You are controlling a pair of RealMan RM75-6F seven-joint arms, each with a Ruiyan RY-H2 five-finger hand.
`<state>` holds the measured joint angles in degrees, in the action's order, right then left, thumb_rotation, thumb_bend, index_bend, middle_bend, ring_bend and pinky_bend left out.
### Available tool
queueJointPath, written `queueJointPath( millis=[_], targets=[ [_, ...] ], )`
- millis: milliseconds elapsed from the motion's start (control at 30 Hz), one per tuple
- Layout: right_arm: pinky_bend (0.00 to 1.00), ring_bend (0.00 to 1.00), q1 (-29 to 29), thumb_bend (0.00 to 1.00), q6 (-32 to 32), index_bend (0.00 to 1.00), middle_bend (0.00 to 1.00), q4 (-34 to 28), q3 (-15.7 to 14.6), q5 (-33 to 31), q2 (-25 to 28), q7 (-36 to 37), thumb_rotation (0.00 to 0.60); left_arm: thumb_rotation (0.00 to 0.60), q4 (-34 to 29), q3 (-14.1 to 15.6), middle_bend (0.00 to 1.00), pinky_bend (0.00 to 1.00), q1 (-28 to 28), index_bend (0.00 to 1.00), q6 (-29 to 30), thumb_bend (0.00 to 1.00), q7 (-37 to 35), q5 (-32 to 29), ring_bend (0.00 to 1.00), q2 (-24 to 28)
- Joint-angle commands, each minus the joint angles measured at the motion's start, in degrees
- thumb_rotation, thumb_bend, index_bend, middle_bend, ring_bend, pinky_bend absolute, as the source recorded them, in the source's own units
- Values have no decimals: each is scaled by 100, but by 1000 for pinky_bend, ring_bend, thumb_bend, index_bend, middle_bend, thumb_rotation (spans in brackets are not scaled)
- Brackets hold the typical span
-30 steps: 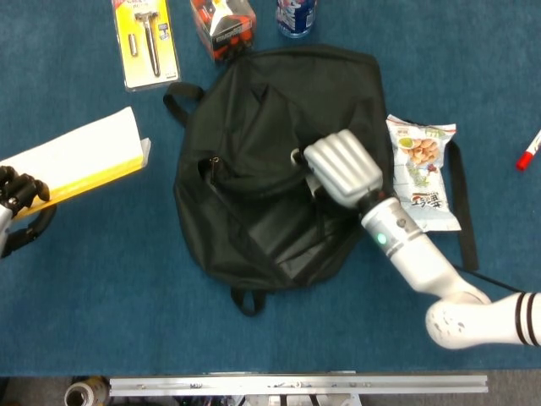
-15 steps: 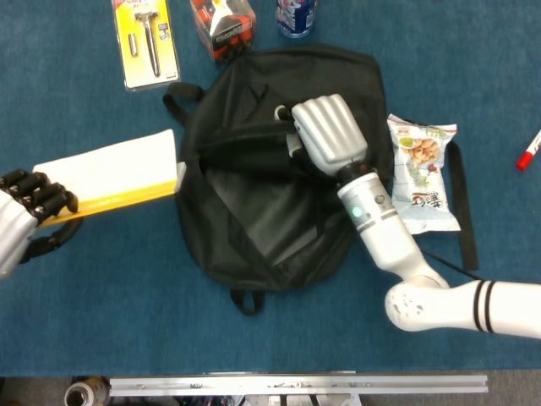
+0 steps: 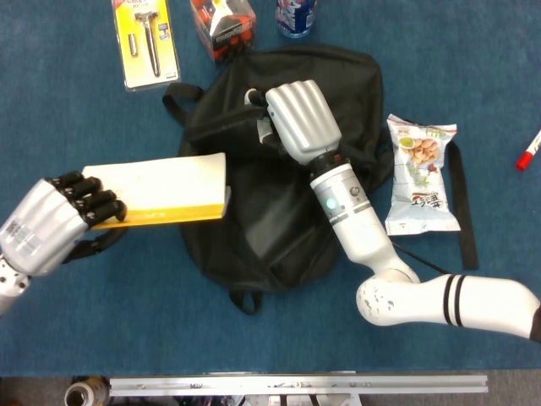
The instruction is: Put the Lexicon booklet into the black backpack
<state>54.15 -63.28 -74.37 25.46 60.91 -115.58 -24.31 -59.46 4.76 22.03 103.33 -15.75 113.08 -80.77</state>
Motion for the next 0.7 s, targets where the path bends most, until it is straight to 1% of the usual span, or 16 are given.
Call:
queueJointPath(
  millis=[33, 233, 433, 700],
  targets=[
    [743, 583, 68, 813, -24, 668, 588, 59, 112, 3, -67, 127, 600, 600, 5, -3, 687, 679, 85, 743, -78, 452, 5, 36, 585, -76],
    [743, 583, 212, 812, -28, 668, 588, 151, 260, -5, -186, 309, 600, 600, 107, -15, 687, 679, 248, 743, -313, 452, 93, 31, 585, -268],
    [743, 583, 427, 812, -31, 668, 588, 352, 405, -20, -373, 386, 600, 600, 52, -44, 687, 679, 342, 743, -585, 449, 324, -77, 585, -395],
    [743, 583, 803, 812, -126, 668, 588, 757, 637, 78, -695, 540, 600, 600, -13, -79, 687, 679, 419, 743, -838, 449, 586, -212, 585, -591]
  ],
)
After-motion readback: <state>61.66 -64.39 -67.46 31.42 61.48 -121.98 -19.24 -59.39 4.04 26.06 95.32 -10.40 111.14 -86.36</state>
